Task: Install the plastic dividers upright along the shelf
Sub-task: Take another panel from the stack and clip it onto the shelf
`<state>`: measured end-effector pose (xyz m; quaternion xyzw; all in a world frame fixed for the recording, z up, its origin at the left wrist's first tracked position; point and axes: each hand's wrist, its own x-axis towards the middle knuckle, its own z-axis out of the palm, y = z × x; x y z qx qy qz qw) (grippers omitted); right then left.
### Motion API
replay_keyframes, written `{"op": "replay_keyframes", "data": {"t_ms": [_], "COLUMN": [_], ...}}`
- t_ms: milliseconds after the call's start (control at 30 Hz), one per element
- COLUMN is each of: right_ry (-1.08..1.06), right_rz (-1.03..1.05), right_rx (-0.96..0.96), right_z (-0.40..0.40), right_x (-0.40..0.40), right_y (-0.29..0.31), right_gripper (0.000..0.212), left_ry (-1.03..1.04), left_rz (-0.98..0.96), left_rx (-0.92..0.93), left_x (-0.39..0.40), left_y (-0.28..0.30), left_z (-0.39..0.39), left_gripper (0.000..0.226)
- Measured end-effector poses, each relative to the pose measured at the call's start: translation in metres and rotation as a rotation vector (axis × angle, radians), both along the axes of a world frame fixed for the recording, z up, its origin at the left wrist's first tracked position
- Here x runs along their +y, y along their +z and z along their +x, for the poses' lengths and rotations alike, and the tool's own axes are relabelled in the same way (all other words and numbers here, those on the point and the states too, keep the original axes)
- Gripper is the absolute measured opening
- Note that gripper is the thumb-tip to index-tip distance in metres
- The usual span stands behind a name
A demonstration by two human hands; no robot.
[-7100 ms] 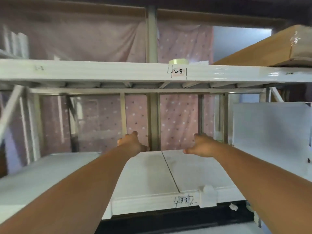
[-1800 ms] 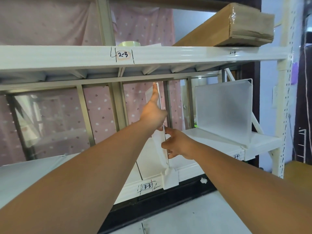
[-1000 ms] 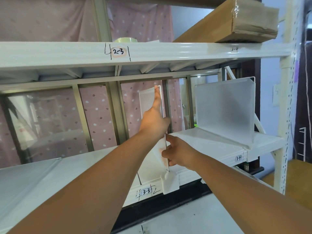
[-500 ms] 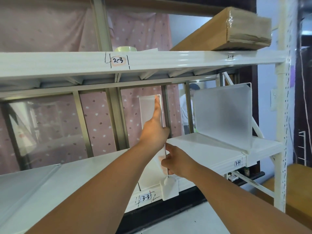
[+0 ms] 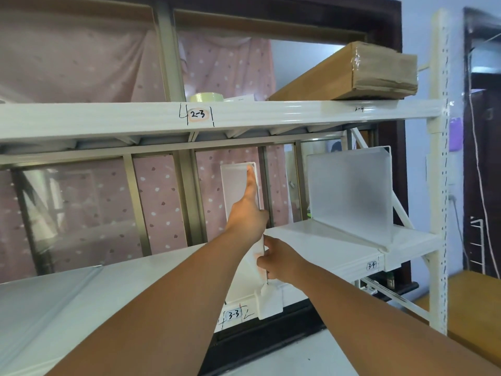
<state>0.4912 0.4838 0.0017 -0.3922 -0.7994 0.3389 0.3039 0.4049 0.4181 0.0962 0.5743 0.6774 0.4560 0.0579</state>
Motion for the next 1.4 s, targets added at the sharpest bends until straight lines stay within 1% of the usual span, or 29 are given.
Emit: {"op": "replay_keyframes", "data": {"t_ms": [33,133,200,267,367,433,467,533,600,667,767,833,933,1033,1167,1300,1400], "right_ry": [0.0,-0.001,-0.014,-0.032,-0.061,-0.087,-0.103,-0.134,-0.189,-0.271,-0.321,-0.312,-0.3,-0.243,-0.134,-0.066,0.008], "right_rz": [-0.001,0.035,0.114,0.139,0.147,0.152,0.164,0.197,0.254,0.309,0.38,0.422,0.51,0.57,0.554,0.531,0.494], "right_rx": [-0.02,-0.111,-0.185,-0.191,-0.192,-0.231,-0.249,-0.265,-0.279,-0.293,-0.261,-0.262,-0.332,-0.367,-0.39,-0.428,-0.458], "right_z": [0.002,0.008,0.013,0.016,0.019,0.019,0.02,0.02,0.017,0.016,0.01,0.003,-0.016,-0.042,-0.079,-0.115,-0.142], "right_x": [-0.002,-0.008,-0.013,-0.021,-0.032,-0.04,-0.044,-0.051,-0.061,-0.068,-0.084,-0.095,-0.112,-0.126,-0.137,-0.138,-0.142], "right_y": [0.002,0.011,0.019,0.029,0.041,0.049,0.054,0.064,0.078,0.091,0.108,0.115,0.123,0.128,0.127,0.11,0.097], "right_gripper": [0.05,0.059,0.071,0.081,0.088,0.102,0.109,0.114,0.117,0.122,0.123,0.123,0.121,0.117,0.117,0.117,0.117], "left_ry": [-0.006,-0.001,0.029,0.079,0.156,0.209,0.24,0.271,0.264,0.27,0.314,0.351,0.406,0.434,0.477,0.512,0.563], "left_rz": [-0.017,-0.065,-0.058,-0.047,-0.129,-0.217,-0.267,-0.346,-0.378,-0.399,-0.38,-0.397,-0.421,-0.438,-0.46,-0.484,-0.539], "left_rx": [-0.015,-0.029,0.002,0.026,0.075,0.112,0.142,0.236,0.326,0.351,0.31,0.342,0.363,0.401,0.366,0.281,0.249], "left_x": [-0.002,-0.014,-0.021,-0.028,-0.045,-0.058,-0.066,-0.08,-0.093,-0.1,-0.112,-0.119,-0.128,-0.14,-0.159,-0.189,-0.221], "left_y": [0.001,-0.001,-0.007,-0.009,-0.008,-0.006,-0.005,-0.004,-0.003,0.001,0.008,0.008,0.006,0.002,0.001,-0.006,-0.018], "left_z": [0.0,-0.003,-0.01,-0.026,-0.058,-0.08,-0.089,-0.105,-0.117,-0.125,-0.141,-0.153,-0.17,-0.184,-0.201,-0.226,-0.252], "left_gripper": [0.114,0.107,0.107,0.106,0.103,0.099,0.099,0.104,0.11,0.113,0.108,0.112,0.115,0.118,0.117,0.116,0.115]}}
